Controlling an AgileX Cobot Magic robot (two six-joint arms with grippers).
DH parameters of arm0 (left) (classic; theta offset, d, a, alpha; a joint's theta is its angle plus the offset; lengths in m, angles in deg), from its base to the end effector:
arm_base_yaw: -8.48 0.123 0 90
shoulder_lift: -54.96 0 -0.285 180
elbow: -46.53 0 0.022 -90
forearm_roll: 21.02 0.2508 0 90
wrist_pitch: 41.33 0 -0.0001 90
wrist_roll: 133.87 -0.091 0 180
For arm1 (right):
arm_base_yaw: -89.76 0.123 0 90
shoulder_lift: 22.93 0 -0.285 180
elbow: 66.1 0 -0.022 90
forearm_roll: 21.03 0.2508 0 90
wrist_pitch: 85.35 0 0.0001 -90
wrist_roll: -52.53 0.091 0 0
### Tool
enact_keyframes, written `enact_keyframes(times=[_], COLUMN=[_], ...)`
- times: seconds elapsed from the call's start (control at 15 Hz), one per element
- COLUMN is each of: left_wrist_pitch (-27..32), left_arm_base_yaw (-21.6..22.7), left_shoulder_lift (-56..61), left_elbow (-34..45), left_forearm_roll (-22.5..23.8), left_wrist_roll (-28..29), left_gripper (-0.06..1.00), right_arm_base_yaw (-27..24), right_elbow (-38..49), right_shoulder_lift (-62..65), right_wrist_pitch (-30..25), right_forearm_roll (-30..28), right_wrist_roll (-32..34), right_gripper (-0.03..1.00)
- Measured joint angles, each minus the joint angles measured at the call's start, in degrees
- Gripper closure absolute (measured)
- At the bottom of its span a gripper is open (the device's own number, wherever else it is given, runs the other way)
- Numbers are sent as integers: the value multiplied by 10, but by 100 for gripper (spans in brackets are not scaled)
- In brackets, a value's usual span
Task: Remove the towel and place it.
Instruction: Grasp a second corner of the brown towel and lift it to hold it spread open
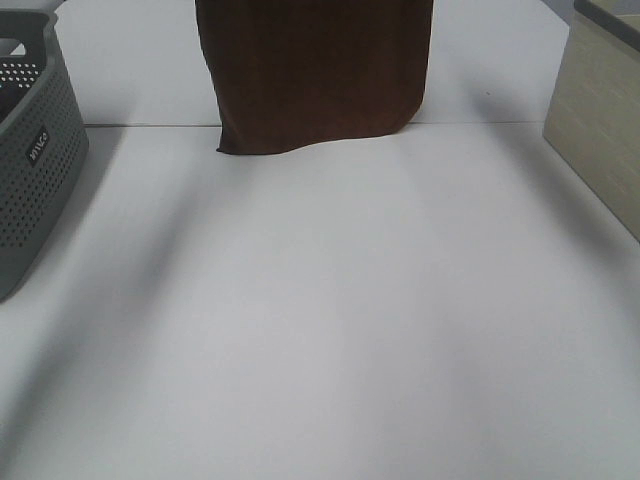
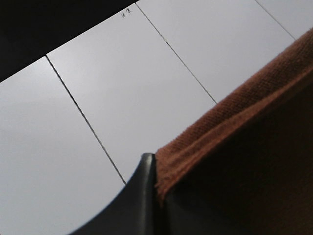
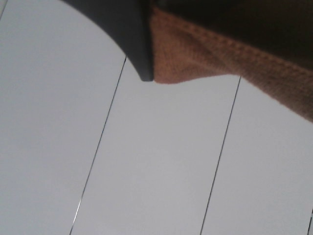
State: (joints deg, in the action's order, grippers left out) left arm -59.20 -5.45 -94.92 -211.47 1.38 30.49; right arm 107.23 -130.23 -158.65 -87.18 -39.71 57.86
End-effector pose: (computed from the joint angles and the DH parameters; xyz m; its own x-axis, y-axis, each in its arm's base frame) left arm 0.5336 -0.1433 0.4163 0.6414 0.4575 -0.6158 -0.0679 0.8334 0.5485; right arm 0.4985 0.1559 0.4481 0.3335 -0.1369 -0.9328 -0.2198 0.9508 -0.2182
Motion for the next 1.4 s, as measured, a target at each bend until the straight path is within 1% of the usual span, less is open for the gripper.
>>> enact_keyframes(times=[0.2, 0.33, 0.4, 0.53, 0.6, 0.73, 0.8, 0.87, 0.93, 1.0, 1.07, 1.13, 1.2, 1.27, 1.33, 1.4], left_wrist_pitch=[-17, -24, -26, -15, -10, 27, 69, 97, 168, 238, 319, 392, 472, 565, 643, 709], left_arm_base_yaw=[10, 12, 12, 12, 12, 9, 6, 2, -7, -18, -29, -38, -48, -55, -60, -62], left_shoulder_lift=[0, 1, 1, 1, 1, 1, 1, 1, 1, 1, 1, 2, 4, 10, 16, 25], left_elbow=[-3, -4, -5, -5, -5, -5, -5, -5, -5, -5, -5, -5, -5, -5, -5, -5], left_forearm_roll=[50, 60, 81, 104, 115, 132, 133, 133, 132, 117, 84, 42, 1, -32, -59, -79], left_wrist_roll=[45, 60, 84, 113, 133, 210, 257, 280, 315, 327, 318, 286, 244, 209, 185, 168], left_gripper=[94, 94, 94, 94, 94, 94, 94, 94, 94, 94, 94, 94, 94, 94, 94, 94], right_arm_base_yaw=[0, 0, 0, 0, 0, 0, 0, 0, 0, 0, -1, -3, -4, -4, -4, -4], right_elbow=[0, 0, 0, 0, 0, 0, 0, 0, 0, 0, 0, 0, 0, 0, 0, 0], right_shoulder_lift=[0, 0, 0, 0, 0, 0, 0, 2, 3, 5, 5, 5, 5, 8, 13, 21], right_wrist_pitch=[-15, -22, -38, -60, -72, -117, -160, -180, -235, -286, -345, -400, -453, -503, -542, -576], right_forearm_roll=[2, 2, 3, 9, 17, 49, 71, 84, 119, 151, 178, 197, 201, 202, 204, 213], right_wrist_roll=[0, 0, 0, 0, 0, -1, -7, -15, -38, -61, -84, -103, -112, -116, -120, -123], right_gripper=[96, 96, 96, 96, 96, 96, 96, 96, 96, 96, 96, 96, 96, 96, 96, 96])
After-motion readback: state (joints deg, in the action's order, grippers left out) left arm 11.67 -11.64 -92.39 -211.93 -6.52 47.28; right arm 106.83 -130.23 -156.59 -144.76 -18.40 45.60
